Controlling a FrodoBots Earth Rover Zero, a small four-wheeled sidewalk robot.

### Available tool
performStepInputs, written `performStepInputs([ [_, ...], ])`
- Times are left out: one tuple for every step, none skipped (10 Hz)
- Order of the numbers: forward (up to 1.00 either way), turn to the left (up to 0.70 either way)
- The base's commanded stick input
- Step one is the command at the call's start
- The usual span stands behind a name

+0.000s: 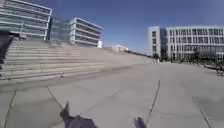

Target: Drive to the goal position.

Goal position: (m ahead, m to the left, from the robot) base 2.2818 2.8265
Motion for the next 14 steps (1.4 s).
performStepInputs([
  [1.0,0.0],
  [1.0,0.0],
  [1.0,0.0],
  [1.0,0.0],
  [1.0,0.0],
  [1.0,0.0],
  [1.0,0.0],
  [1.0,0.0],
  [1.0,0.0],
  [1.0,0.0],
  [1.0,0.08],
  [1.0,0.05],
  [1.0,0.01],
  [1.0,0.0],
])
